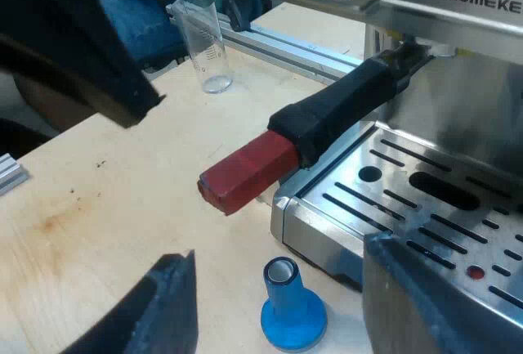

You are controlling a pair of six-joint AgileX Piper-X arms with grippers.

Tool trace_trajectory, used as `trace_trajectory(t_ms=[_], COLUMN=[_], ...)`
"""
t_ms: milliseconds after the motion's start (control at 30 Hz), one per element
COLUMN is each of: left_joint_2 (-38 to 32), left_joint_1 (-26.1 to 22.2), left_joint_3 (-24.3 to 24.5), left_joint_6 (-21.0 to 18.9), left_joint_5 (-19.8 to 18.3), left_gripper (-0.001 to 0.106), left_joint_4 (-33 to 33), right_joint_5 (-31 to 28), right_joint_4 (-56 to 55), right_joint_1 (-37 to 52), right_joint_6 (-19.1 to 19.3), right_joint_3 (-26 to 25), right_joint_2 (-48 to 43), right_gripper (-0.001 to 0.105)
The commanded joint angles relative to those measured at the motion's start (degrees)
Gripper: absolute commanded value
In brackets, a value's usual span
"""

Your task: Put the handle in the coffee machine

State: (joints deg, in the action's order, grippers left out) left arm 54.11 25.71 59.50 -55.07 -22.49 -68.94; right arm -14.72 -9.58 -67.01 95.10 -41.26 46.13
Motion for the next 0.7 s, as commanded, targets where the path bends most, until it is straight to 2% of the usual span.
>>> trace_trajectory(t_ms=[33,133,167,467,533,667,700], left_joint_2=[3.2,7.0,8.2,12.6,12.6,12.6,12.6], left_joint_1=[-1.3,-1.6,-1.6,-1.5,-1.5,-1.4,-1.4], left_joint_3=[0.3,0.3,0.3,0.3,0.3,0.3,0.3], left_joint_6=[1.2,1.5,1.8,1.8,1.8,0.9,0.9], left_joint_5=[0.9,0.9,0.9,0.5,-0.3,-6.0,-6.2], left_gripper=[0.000,0.000,0.000,0.000,0.000,0.000,0.000], left_joint_4=[0.3,0.3,0.3,2.1,2.1,2.3,2.4], right_joint_5=[0.4,0.4,0.4,0.4,0.4,0.4,0.4], right_joint_4=[0.1,0.1,0.1,0.1,0.1,0.1,0.1], right_joint_1=[0.0,0.0,0.0,0.0,0.0,0.0,0.0], right_joint_6=[0.0,0.2,0.2,0.2,0.2,0.2,0.2], right_joint_3=[-0.1,-0.1,-0.1,-0.1,-0.1,-0.1,-0.1], right_joint_2=[-0.5,-0.5,-0.5,-0.5,-0.5,-0.5,-0.5], right_gripper=[0.052,0.064,0.066,0.065,0.065,0.065,0.065])
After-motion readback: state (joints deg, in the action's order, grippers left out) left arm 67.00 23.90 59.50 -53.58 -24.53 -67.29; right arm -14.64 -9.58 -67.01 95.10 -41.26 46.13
